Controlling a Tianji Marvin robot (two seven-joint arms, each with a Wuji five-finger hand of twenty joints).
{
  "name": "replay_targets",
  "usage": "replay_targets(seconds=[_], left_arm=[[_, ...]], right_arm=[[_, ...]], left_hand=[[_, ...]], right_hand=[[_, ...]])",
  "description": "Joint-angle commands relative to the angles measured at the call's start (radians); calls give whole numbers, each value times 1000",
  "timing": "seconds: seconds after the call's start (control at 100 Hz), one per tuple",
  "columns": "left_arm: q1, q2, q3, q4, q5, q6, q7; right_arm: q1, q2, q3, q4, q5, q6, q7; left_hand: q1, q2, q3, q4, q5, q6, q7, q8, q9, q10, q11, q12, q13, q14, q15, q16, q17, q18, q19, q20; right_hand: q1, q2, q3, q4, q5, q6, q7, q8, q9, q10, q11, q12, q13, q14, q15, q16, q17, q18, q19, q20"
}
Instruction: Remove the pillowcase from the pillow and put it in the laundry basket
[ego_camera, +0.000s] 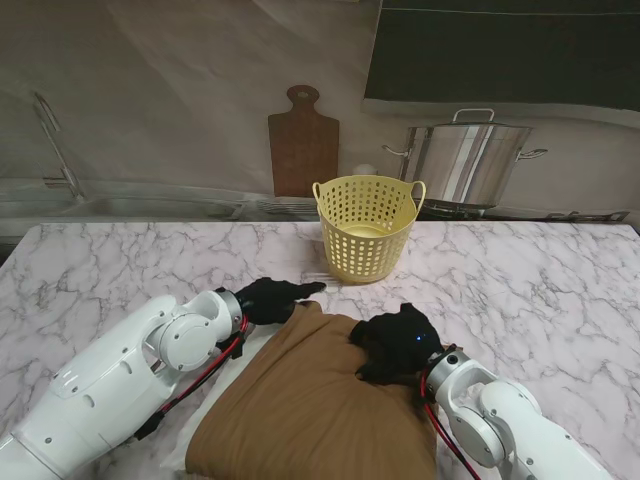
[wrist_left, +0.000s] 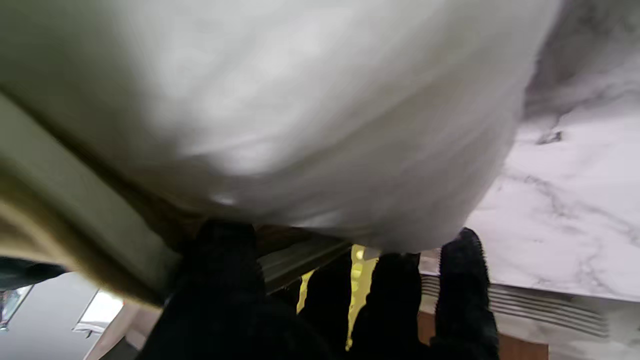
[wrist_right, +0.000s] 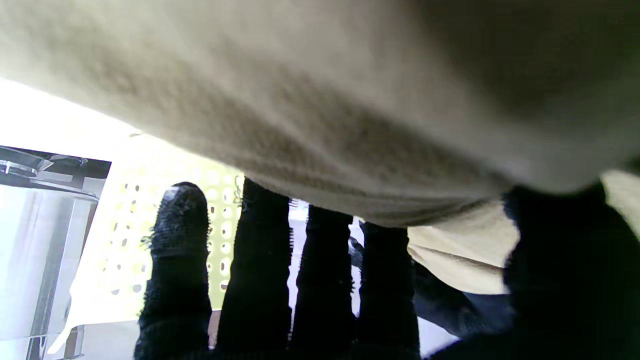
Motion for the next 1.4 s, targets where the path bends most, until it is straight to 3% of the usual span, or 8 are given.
replay_targets(seconds=[0.0, 0.32, 0.63, 0.74, 0.85, 1.01, 1.04, 1.39], left_arm=[[9, 5, -8, -36, -8, -21, -8], [61, 22, -29, -80, -9, -83, -53], [65, 31, 4, 2, 19, -108, -51], [88, 36, -17, 6, 38, -129, -54], [121, 38, -52, 0, 52, -146, -51], [174, 39, -116, -35, 83, -171, -35], [180, 40, -124, -40, 87, -177, -37], [176, 42, -128, -33, 101, -166, -46]], right_arm=[[11, -4, -9, 25, -6, 16, 13], [51, -6, -64, 57, -29, 102, -25], [-53, -16, 25, -12, -17, 60, -92], [-108, -22, 79, -82, 14, 46, -71], [-115, -13, 86, -108, -15, 15, -13], [-57, 2, 38, -52, -78, 4, 14], [-46, 3, 30, -37, -71, 4, 16], [-112, 1, 102, -45, -168, 76, -144]], left_hand=[[21, 0, -9, 1, -13, -4, -13, 10, -14, 2, 1, 2, 13, -12, 5, 12, -2, 1, -184, -5], [6, -2, -6, 0, 5, 4, -6, 15, 34, 17, 6, 10, 43, -11, 26, 27, 21, -10, -144, 15], [30, -11, -4, 1, -11, 1, -14, 12, -31, 3, -15, 1, 22, -15, 10, 22, 9, -13, -157, 3], [31, -9, -5, 1, -16, 1, -16, 11, -43, 3, -17, -2, 17, -16, 8, 19, 7, -15, -161, -1], [32, -8, -5, 1, -17, 1, -16, 10, -43, 0, -13, -4, 17, -17, 8, 18, 8, -15, -163, -3], [36, -12, -4, 1, -17, 1, -16, 10, -44, -2, -10, -5, 15, -16, 8, 17, 7, -13, -165, -6], [36, -12, -4, 1, -19, 0, -17, 10, -46, -4, -10, -6, 15, -18, 8, 17, 7, -13, -165, -6], [33, -13, -5, 1, -22, 1, -17, 8, -45, -1, -8, -8, 14, -17, 6, 14, 6, -11, -167, -9]], right_hand=[[107, 38, 185, 87, 19, -19, 16, -25, 31, -12, 54, 16, 49, -26, 70, 32, 7, -22, 30, 21], [96, 72, 162, 113, 7, 7, 8, -30, 9, -1, 43, 8, 27, -20, 67, 31, 9, -35, 50, 21], [-37, 202, -31, 142, -78, 85, -169, -117, -307, 128, -149, -155, -249, 36, -101, -92, -152, 8, -54, -32], [-91, 184, -49, 140, -228, 188, -340, -210, -406, 181, -243, -260, -331, 72, -170, -159, -235, 51, -143, -52], [-76, 106, -23, 130, -371, 183, -482, -257, -373, 125, -221, -281, -240, 45, -130, -135, -209, 63, -151, -34], [273, 56, -35, 131, -35, -90, -183, -178, 106, -54, 28, -46, 92, -63, 114, 43, -87, 58, -95, -12], [277, 14, 86, 75, 66, -150, 153, -343, 228, -68, 67, -18, 161, -68, 174, 69, -61, 55, -80, -22], [272, 46, 207, 30, 257, -39, 353, -330, 401, -31, 323, 49, 280, -81, 259, 72, 21, 47, -22, -30]])
